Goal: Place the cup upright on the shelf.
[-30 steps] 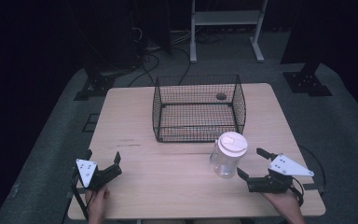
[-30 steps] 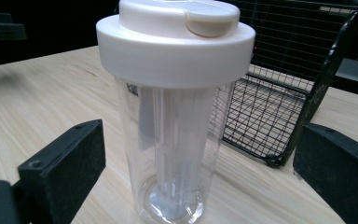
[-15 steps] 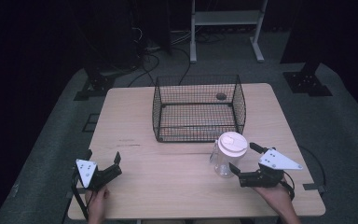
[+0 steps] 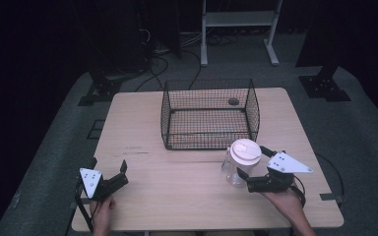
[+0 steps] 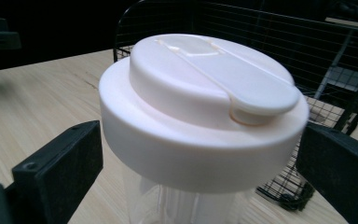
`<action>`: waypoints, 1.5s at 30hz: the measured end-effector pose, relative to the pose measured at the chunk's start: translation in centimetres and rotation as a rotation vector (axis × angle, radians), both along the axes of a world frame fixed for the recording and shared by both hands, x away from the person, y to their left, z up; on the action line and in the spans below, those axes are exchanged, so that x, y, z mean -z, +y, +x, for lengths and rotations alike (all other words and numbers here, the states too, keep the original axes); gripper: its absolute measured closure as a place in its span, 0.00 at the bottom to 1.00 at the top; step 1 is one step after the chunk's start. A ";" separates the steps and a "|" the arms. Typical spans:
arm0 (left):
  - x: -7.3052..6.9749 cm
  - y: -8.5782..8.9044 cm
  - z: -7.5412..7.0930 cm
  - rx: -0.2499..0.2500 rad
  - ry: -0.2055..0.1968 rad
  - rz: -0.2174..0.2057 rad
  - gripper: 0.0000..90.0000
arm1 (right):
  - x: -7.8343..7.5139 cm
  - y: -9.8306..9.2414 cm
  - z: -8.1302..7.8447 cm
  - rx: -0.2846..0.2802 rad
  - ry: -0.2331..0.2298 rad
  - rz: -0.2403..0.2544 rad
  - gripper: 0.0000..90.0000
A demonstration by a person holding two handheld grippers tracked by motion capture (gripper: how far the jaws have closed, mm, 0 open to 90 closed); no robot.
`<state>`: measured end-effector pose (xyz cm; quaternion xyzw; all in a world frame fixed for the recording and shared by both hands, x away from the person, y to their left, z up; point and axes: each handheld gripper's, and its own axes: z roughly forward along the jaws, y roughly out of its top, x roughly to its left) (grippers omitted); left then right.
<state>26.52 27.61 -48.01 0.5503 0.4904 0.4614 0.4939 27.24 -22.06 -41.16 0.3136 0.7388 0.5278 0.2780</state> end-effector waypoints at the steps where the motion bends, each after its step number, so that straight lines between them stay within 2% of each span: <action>1: 0.0 0.0 0.0 0.000 0.000 0.001 0.00 | 0.0 0.2 0.2 -0.003 0.000 -0.005 0.00; 5: 0.0 0.0 0.0 0.000 0.000 0.000 0.00 | 0.1 0.4 0.5 -0.006 0.001 -0.002 0.00; 9: 0.0 0.0 0.0 0.000 -0.002 -0.001 0.00 | -0.1 0.9 0.7 -0.008 -0.018 -0.013 0.00; 21: 0.0 0.0 0.0 0.007 -0.002 -0.002 0.00 | -0.3 1.2 1.4 -0.016 -0.013 -0.021 0.00; 23: 0.0 0.0 0.0 0.006 -0.003 -0.002 0.00 | -0.3 1.2 1.4 -0.021 -0.013 -0.023 0.04; 32: 0.0 0.0 0.0 0.007 -0.003 -0.001 0.00 | -0.5 1.2 1.3 -0.017 -0.005 -0.027 0.05; 35: 0.0 0.0 0.0 0.009 -0.003 -0.001 0.00 | -0.6 1.3 1.4 -0.015 0.006 -0.033 0.05; 37: 0.0 0.0 0.0 0.011 -0.005 -0.001 0.00 | -0.8 1.3 1.4 -0.016 0.013 -0.019 0.05; 45: 0.0 0.0 0.0 0.011 -0.002 -0.002 0.00 | -2.3 1.9 1.6 -0.031 -0.001 -0.028 0.05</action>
